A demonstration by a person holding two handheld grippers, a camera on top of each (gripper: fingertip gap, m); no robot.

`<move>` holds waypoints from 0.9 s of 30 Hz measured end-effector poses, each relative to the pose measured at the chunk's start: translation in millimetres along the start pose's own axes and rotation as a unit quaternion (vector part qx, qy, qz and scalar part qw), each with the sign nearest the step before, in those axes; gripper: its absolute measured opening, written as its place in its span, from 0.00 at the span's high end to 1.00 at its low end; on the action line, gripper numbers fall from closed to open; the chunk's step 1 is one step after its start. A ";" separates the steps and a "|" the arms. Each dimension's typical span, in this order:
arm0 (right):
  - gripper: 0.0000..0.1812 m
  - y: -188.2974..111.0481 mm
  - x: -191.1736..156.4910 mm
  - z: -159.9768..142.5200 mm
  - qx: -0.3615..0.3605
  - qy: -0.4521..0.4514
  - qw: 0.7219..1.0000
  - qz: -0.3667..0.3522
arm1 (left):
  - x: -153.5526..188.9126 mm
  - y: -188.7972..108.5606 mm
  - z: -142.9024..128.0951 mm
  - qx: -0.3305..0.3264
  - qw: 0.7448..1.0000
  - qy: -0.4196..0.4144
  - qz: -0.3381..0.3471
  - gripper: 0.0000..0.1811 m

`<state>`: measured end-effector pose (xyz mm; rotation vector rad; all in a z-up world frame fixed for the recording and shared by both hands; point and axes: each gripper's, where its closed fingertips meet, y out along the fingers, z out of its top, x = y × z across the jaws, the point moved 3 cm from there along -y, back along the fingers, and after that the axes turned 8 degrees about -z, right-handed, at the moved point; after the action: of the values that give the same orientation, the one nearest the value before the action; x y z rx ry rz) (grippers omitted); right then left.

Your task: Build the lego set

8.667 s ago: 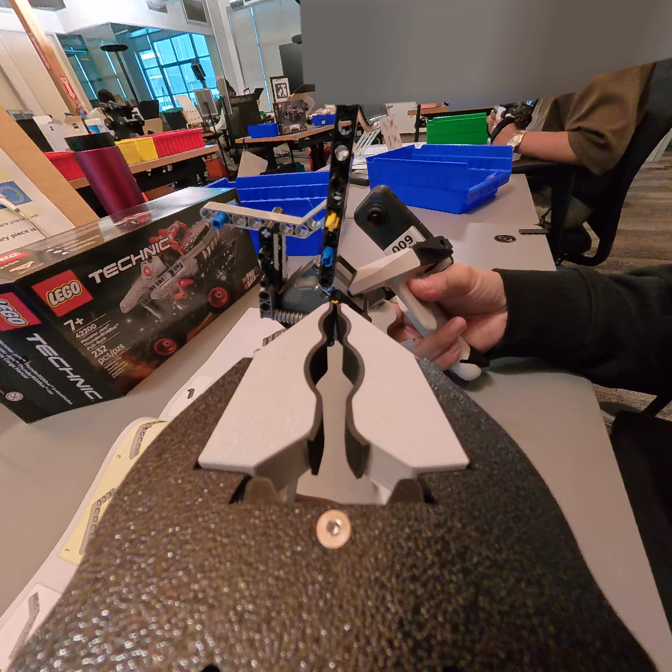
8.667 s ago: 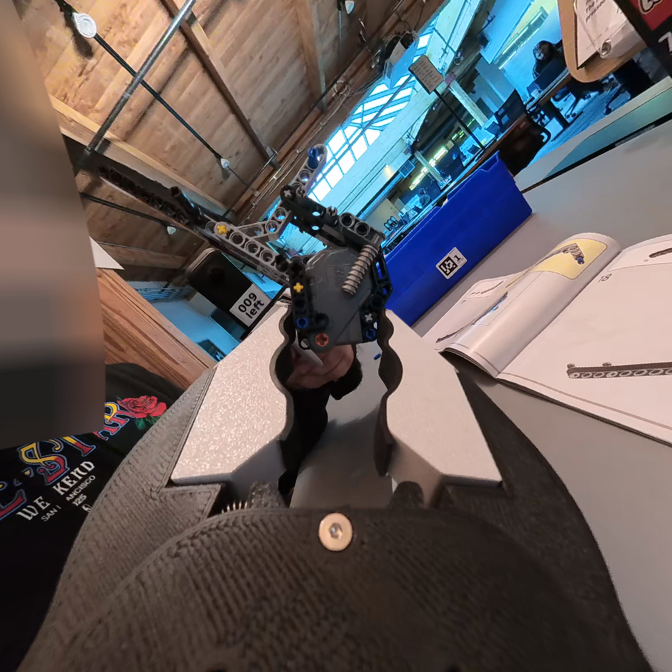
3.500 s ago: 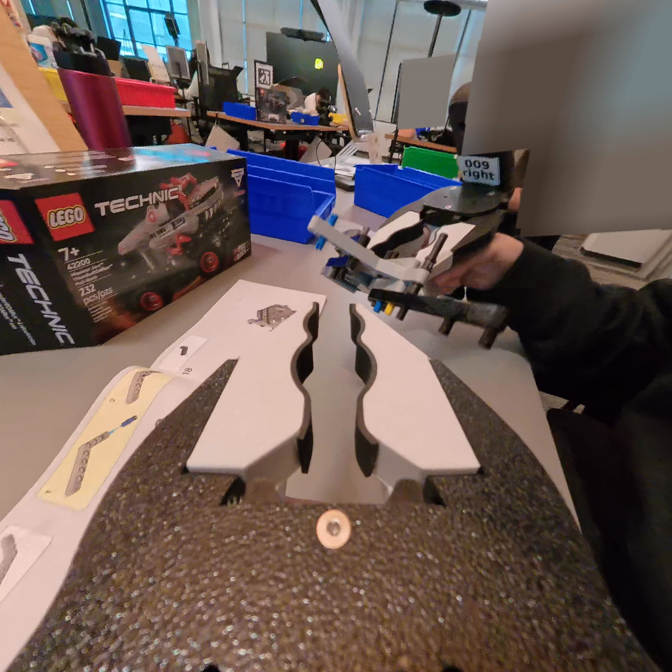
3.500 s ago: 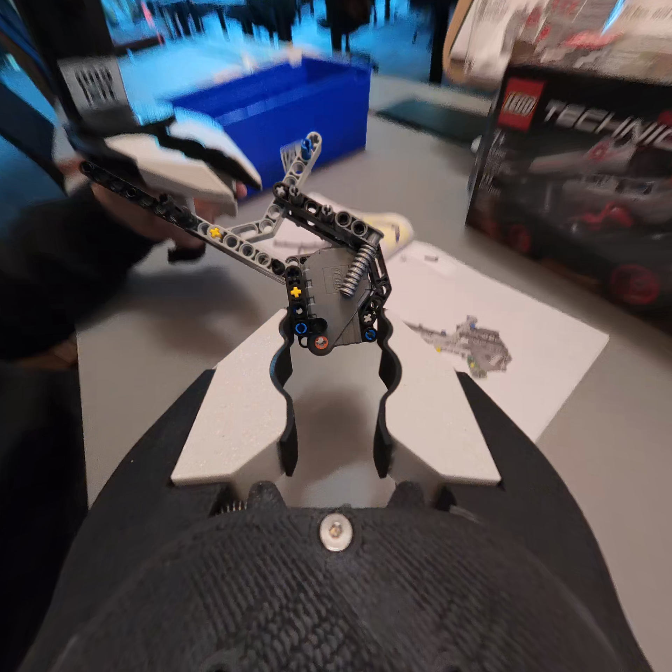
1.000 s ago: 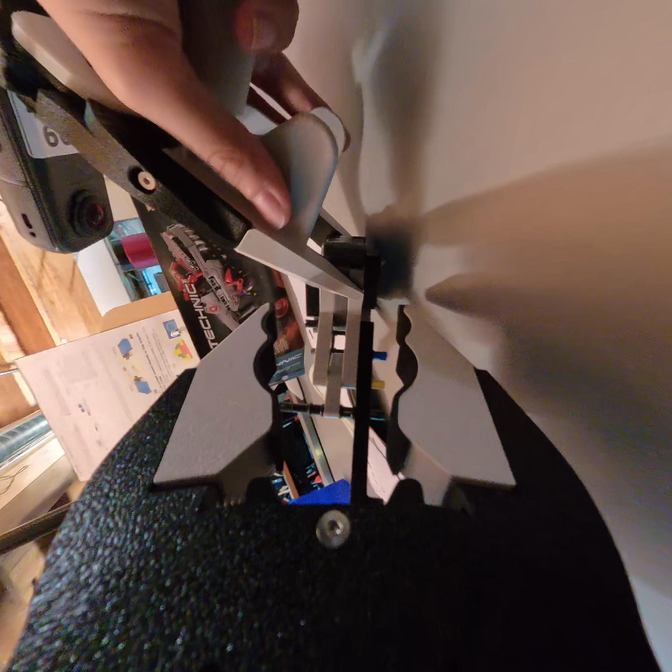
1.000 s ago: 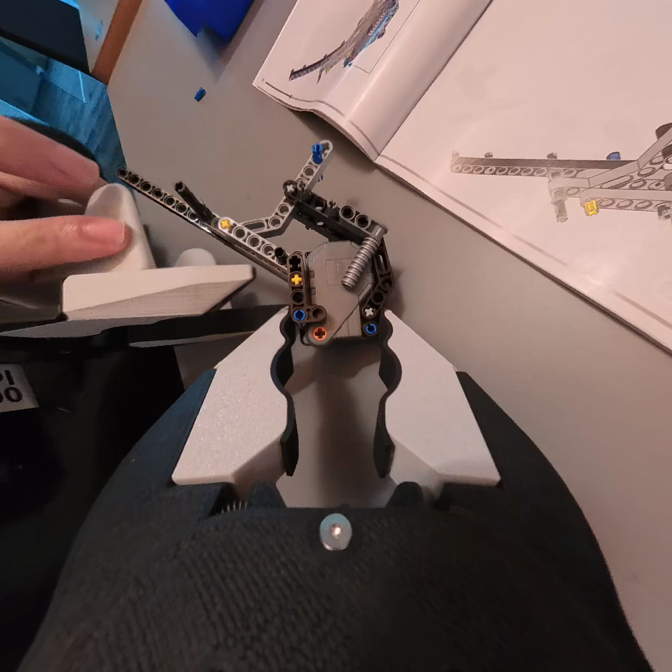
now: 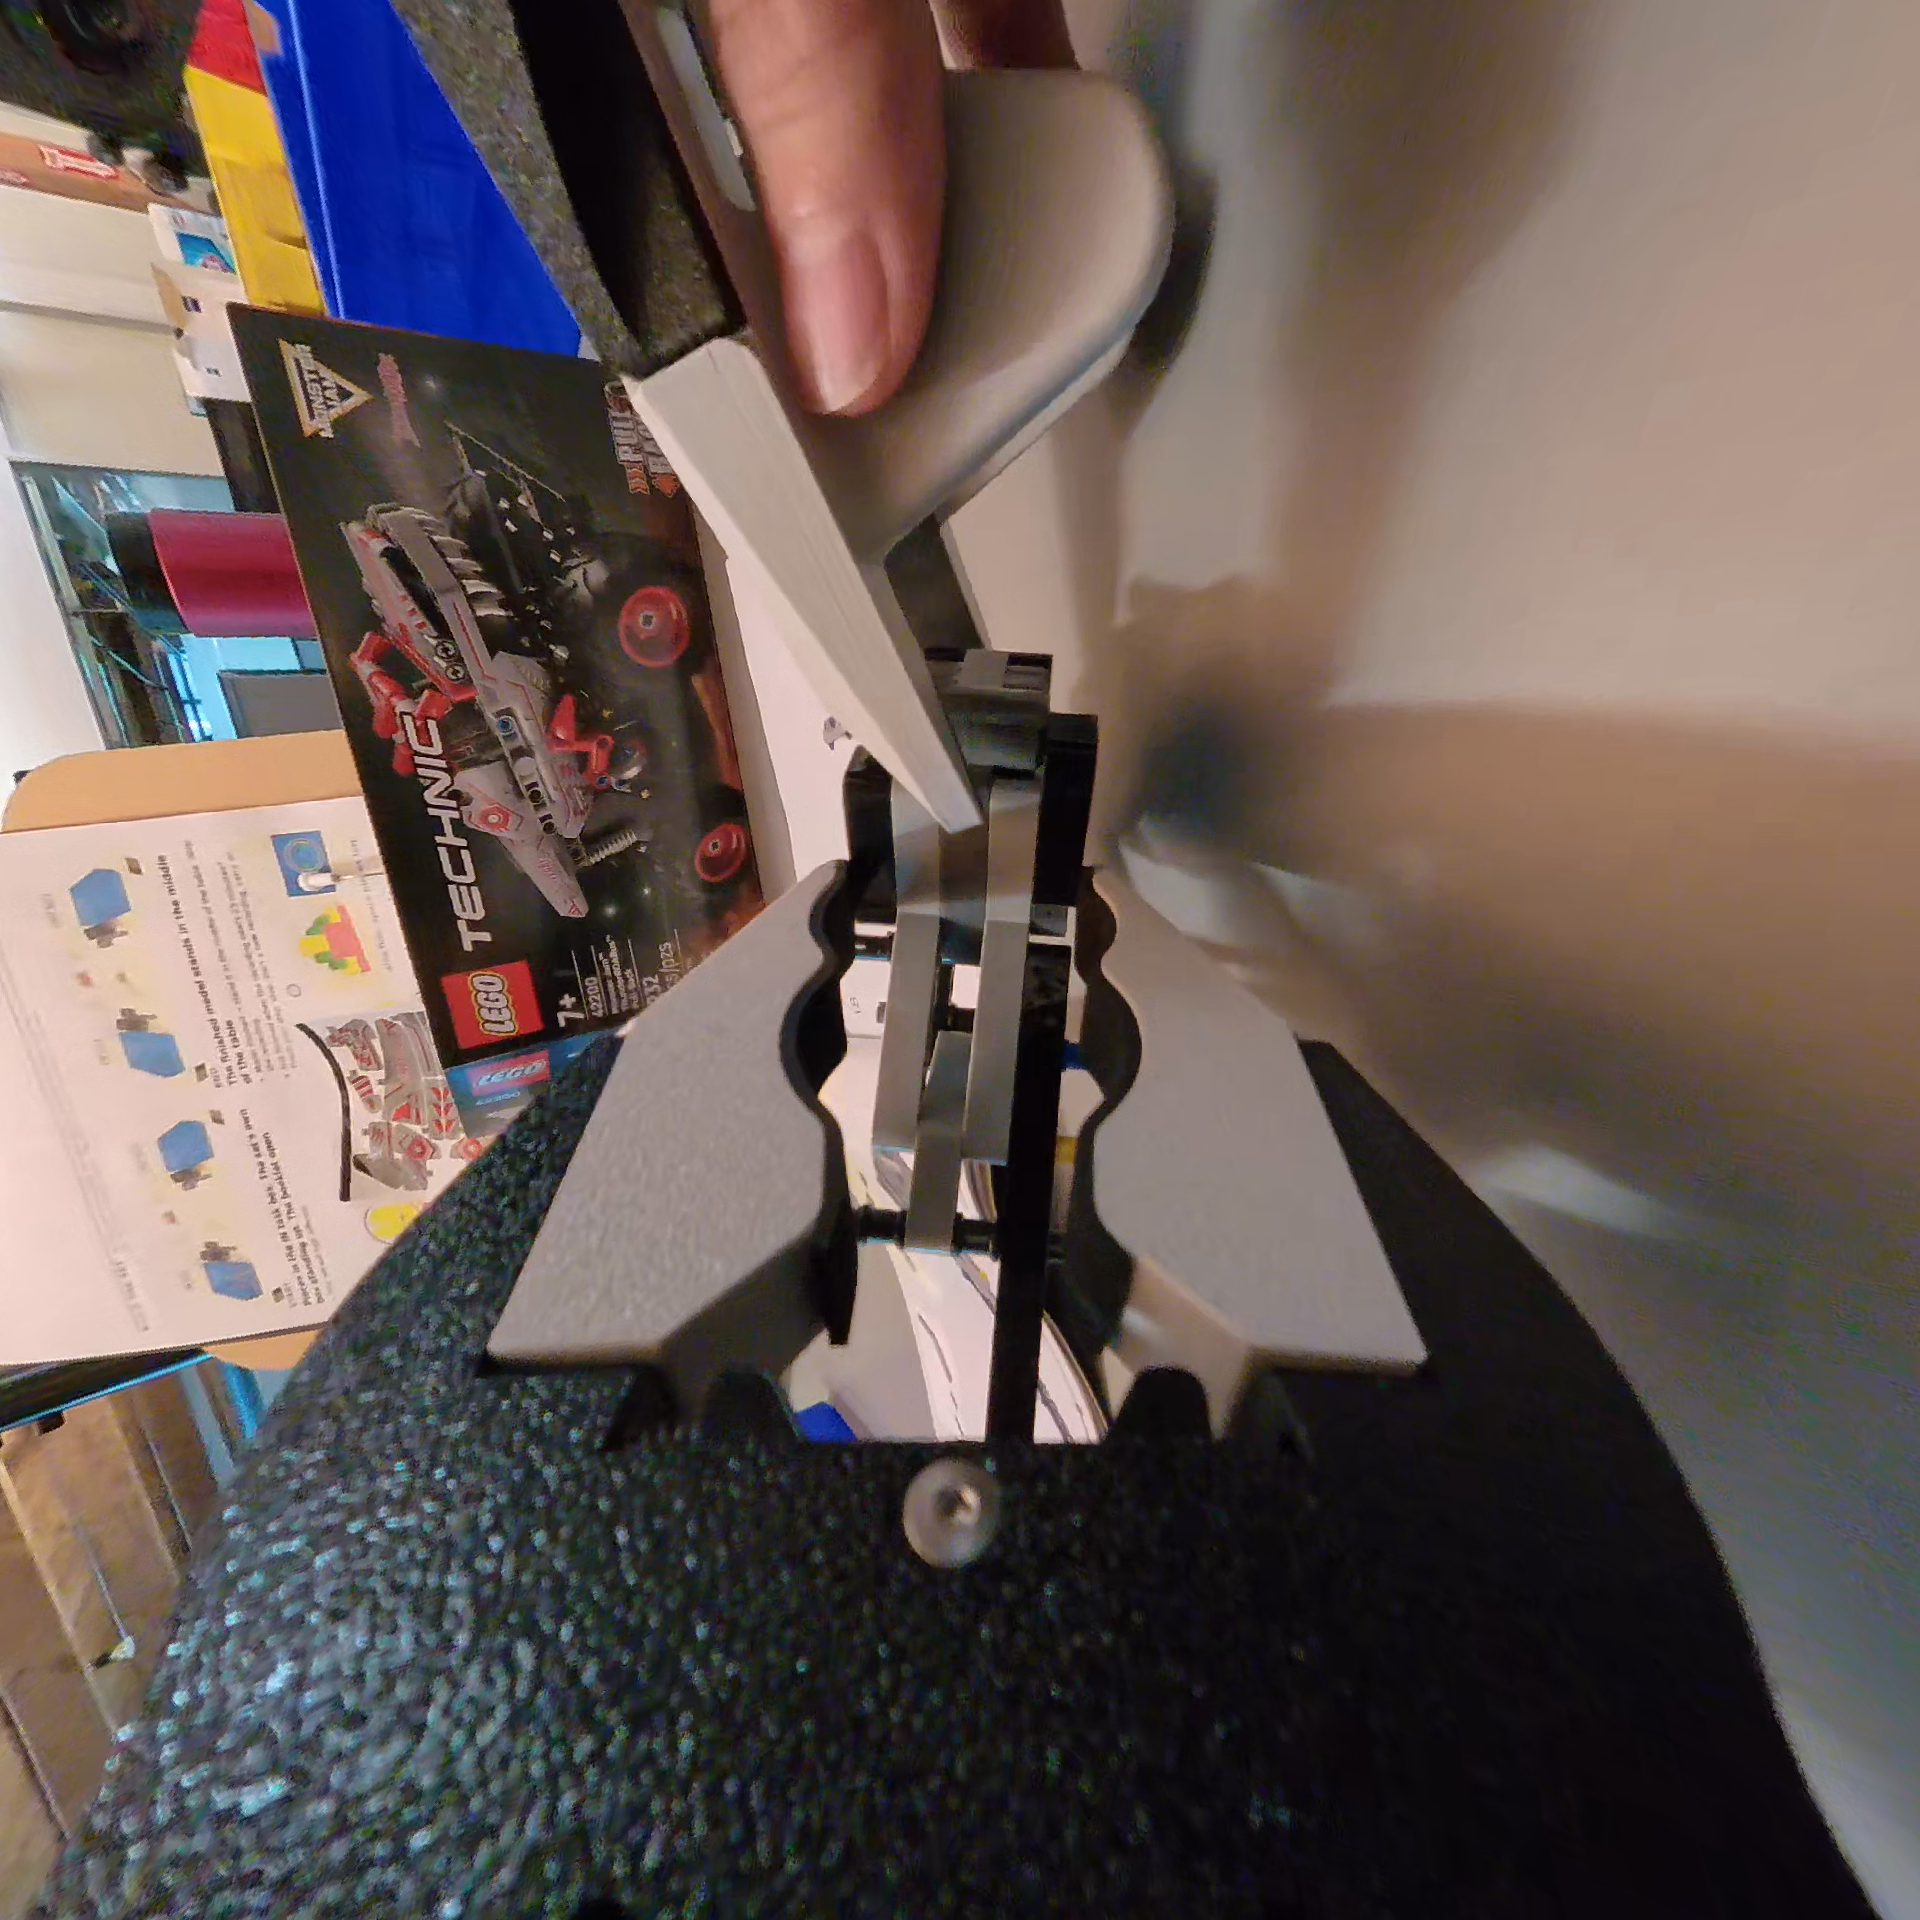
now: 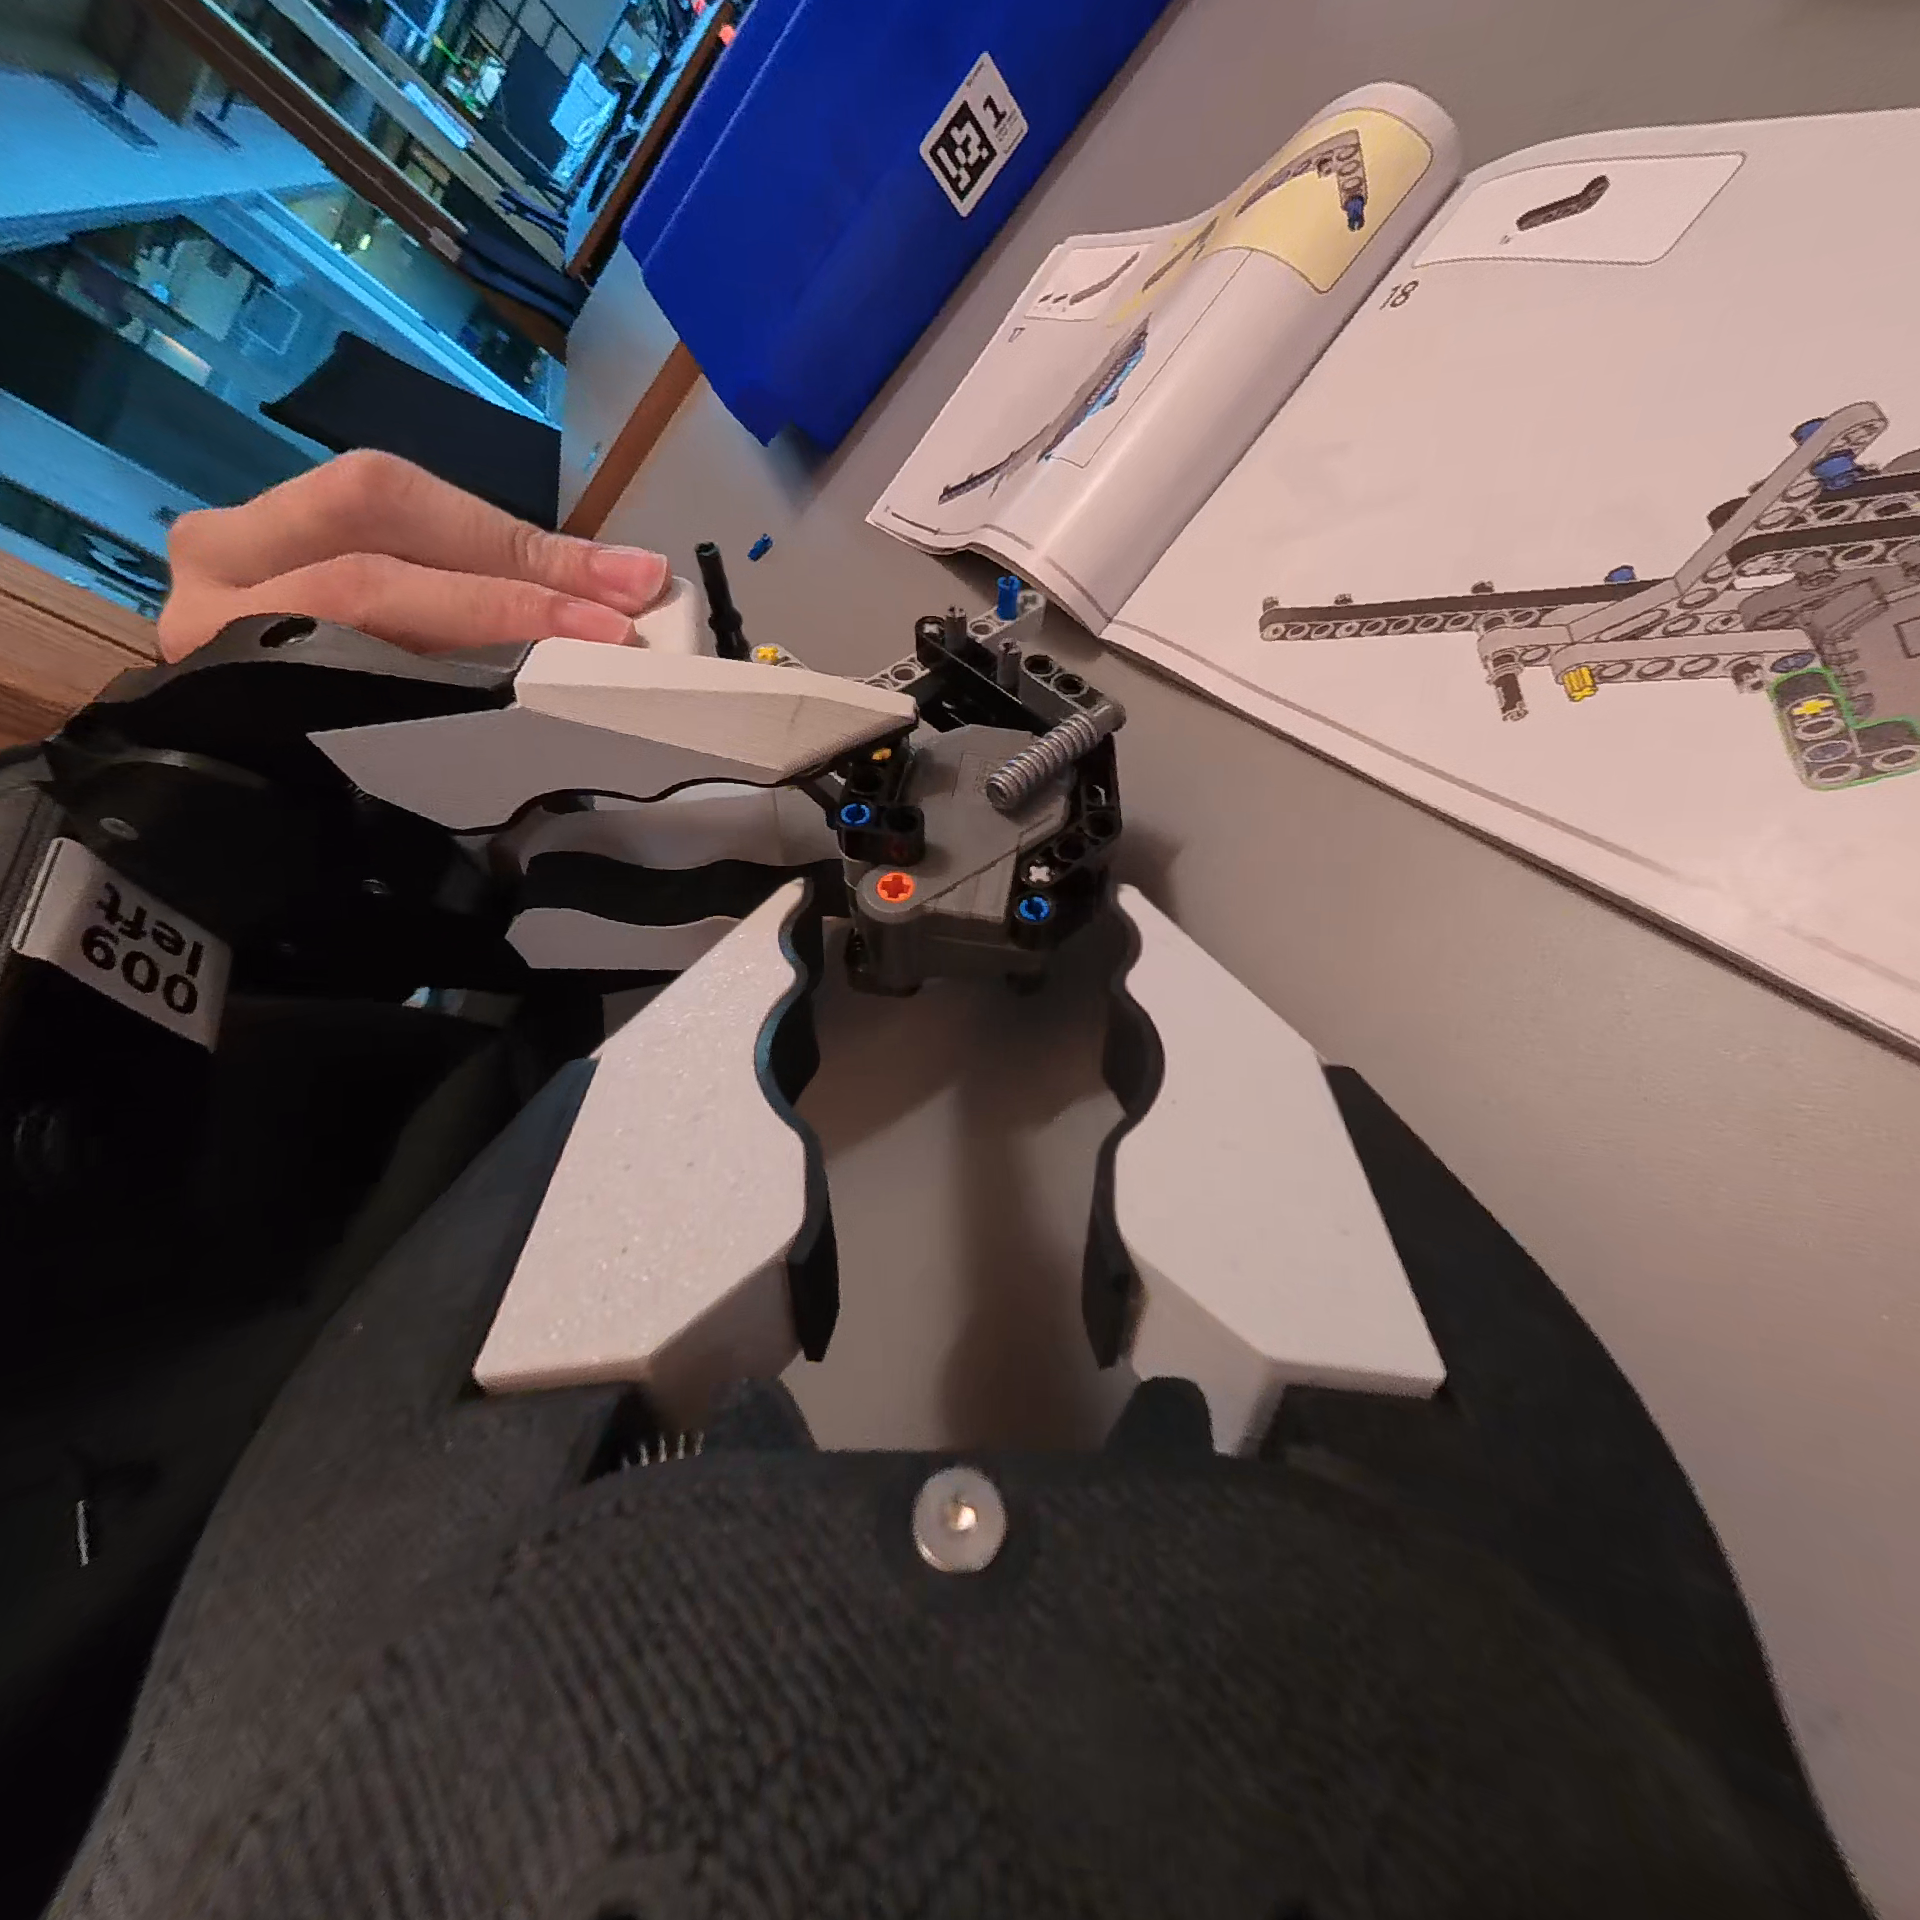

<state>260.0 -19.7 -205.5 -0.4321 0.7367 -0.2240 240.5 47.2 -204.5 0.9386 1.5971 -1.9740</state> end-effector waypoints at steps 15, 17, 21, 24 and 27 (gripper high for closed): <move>0.48 -6.2 18.0 14.9 0.037 -0.059 0.988 -0.136 | -7.6 -4.9 -9.8 0.004 1.000 0.010 -0.028 0.78; 0.47 -9.2 4.0 25.4 0.074 -0.053 0.991 -0.099 | -10.1 -7.2 -10.7 0.012 0.999 0.007 -0.038 0.78; 0.47 4.4 6.6 16.2 0.047 -0.035 0.994 -0.093 | -10.5 -10.0 -3.8 0.036 0.998 0.003 -0.057 0.78; 0.67 7.3 -6.9 17.2 0.058 -0.005 0.998 -0.016 | -7.7 -10.2 2.9 0.048 0.997 0.008 -0.063 0.78; 0.71 10.1 -7.4 14.1 0.050 0.011 0.999 0.000 | -4.8 -8.2 3.1 0.044 0.996 0.003 -0.073 0.78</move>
<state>264.9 -3.9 -196.4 -0.3363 0.7437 -0.2652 237.3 45.8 -195.1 0.8843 1.6360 -2.1581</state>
